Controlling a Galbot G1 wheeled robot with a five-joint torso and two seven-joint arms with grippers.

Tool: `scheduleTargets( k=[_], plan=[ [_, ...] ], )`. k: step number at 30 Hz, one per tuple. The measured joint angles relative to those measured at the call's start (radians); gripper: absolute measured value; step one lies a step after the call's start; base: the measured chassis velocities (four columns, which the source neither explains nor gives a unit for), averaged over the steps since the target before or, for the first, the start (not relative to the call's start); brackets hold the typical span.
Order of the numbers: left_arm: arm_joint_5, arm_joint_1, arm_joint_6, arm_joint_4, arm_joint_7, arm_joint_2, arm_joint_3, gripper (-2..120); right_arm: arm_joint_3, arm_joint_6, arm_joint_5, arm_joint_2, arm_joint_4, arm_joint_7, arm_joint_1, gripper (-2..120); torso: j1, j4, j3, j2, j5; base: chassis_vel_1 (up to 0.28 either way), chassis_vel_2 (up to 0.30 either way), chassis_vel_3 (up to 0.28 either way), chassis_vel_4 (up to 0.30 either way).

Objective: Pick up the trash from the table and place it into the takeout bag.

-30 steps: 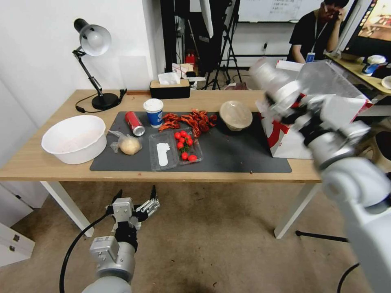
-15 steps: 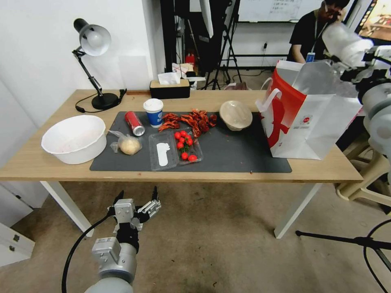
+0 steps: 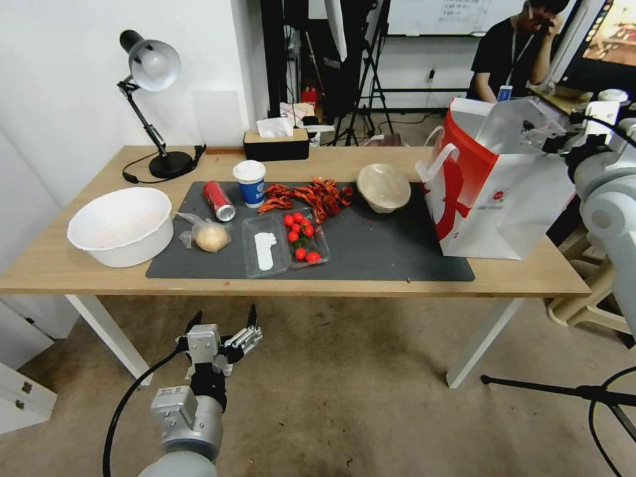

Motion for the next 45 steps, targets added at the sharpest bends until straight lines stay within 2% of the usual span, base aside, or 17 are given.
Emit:
scheduleTargets(
  k=[5,18,26,27,29,32,34,36,37,38,39,42,43,44,45],
  plan=[
    [-0.001,-0.001,-0.004,0.000,0.000,0.001,0.000,100,0.007,0.055,0.046,0.000,0.042,-0.030,-0.024,100,0.000,0.0000,0.000,0.000,-0.0002,0.000,0.000,0.000,0.000],
    [-0.005,-0.004,-0.014,0.004,0.002,0.000,0.002,100,0.015,0.100,0.076,0.001,0.090,-0.047,-0.064,100,0.000,0.0000,0.000,0.000,-0.0002,0.000,0.000,0.000,0.000],
    [-0.006,-0.002,-0.015,0.002,0.005,-0.001,0.001,100,0.035,0.146,0.077,0.000,0.167,-0.083,-0.165,100,0.000,0.0000,0.000,0.000,0.0000,0.000,0.000,0.000,0.000],
    [-0.006,0.000,-0.016,0.001,0.006,0.001,-0.003,100,0.059,0.222,0.064,0.004,0.235,-0.160,-0.279,100,0.000,-0.0001,0.000,0.000,-0.0001,0.000,0.000,0.000,0.000],
    [-0.007,0.002,-0.021,0.000,0.006,0.002,-0.004,100,0.102,0.315,0.019,0.013,0.301,-0.281,-0.425,100,0.000,-0.0001,0.000,0.000,-0.0002,0.000,0.000,0.000,0.000],
    [-0.007,0.002,-0.023,0.000,0.006,0.002,-0.005,100,0.112,0.336,-0.023,0.025,0.329,-0.311,-0.487,100,0.000,-0.0002,0.000,0.000,0.0000,0.000,0.000,0.000,0.000],
    [-0.007,0.003,-0.025,0.000,0.005,0.001,-0.005,100,0.116,0.354,-0.093,0.066,0.362,-0.323,-0.580,100,0.000,-0.0001,0.000,0.000,0.0000,0.000,0.000,0.000,0.000],
    [-0.007,0.003,-0.025,0.000,0.006,0.001,-0.005,100,0.118,0.358,-0.116,0.082,0.366,-0.322,-0.603,100,0.000,-0.0002,0.000,0.000,0.0002,0.000,0.000,0.000,0.000],
    [-0.008,0.002,-0.026,0.000,0.006,0.000,-0.004,100,0.121,0.386,-0.170,0.118,0.370,-0.325,-0.645,100,0.000,0.0008,0.000,0.000,-0.0011,0.000,0.000,0.000,0.000],
    [-0.016,0.002,-0.026,0.000,0.005,0.001,-0.004,100,0.121,0.453,-0.253,0.184,0.354,-0.340,-0.721,100,0.000,-0.0001,0.000,0.000,0.0009,0.000,0.000,0.000,0.000],
    [-0.016,0.002,-0.026,0.000,0.005,0.001,-0.004,100,0.121,0.453,-0.253,0.184,0.354,-0.340,-0.721,100,0.000,-0.0001,0.000,0.000,0.0009,0.000,0.000,0.000,0.000],
    [-0.018,0.003,-0.034,0.002,0.004,0.003,-0.008,100,0.122,0.627,-0.381,0.331,0.312,-0.365,-0.871,100,0.000,0.0001,0.000,0.000,0.0000,0.000,0.000,0.000,0.000],
    [-0.018,0.003,-0.035,0.003,0.004,0.003,-0.008,100,0.122,0.666,-0.407,0.366,0.300,-0.370,-0.907,100,0.000,-0.0002,0.000,0.000,-0.0001,0.000,0.000,0.000,0.000],
    [-0.018,0.003,-0.035,0.003,0.004,0.003,-0.008,100,0.122,0.666,-0.407,0.366,0.300,-0.370,-0.907,100,0.000,-0.0002,0.000,0.000,-0.0001,0.000,0.000,0.000,0.000],
    [-0.018,0.004,-0.037,0.007,0.004,0.004,-0.008,100,0.116,0.735,-0.442,0.421,0.283,-0.375,-0.974,100,0.000,-0.0003,0.000,0.000,-0.0004,0.000,0.000,0.000,0.000]
  ],
)
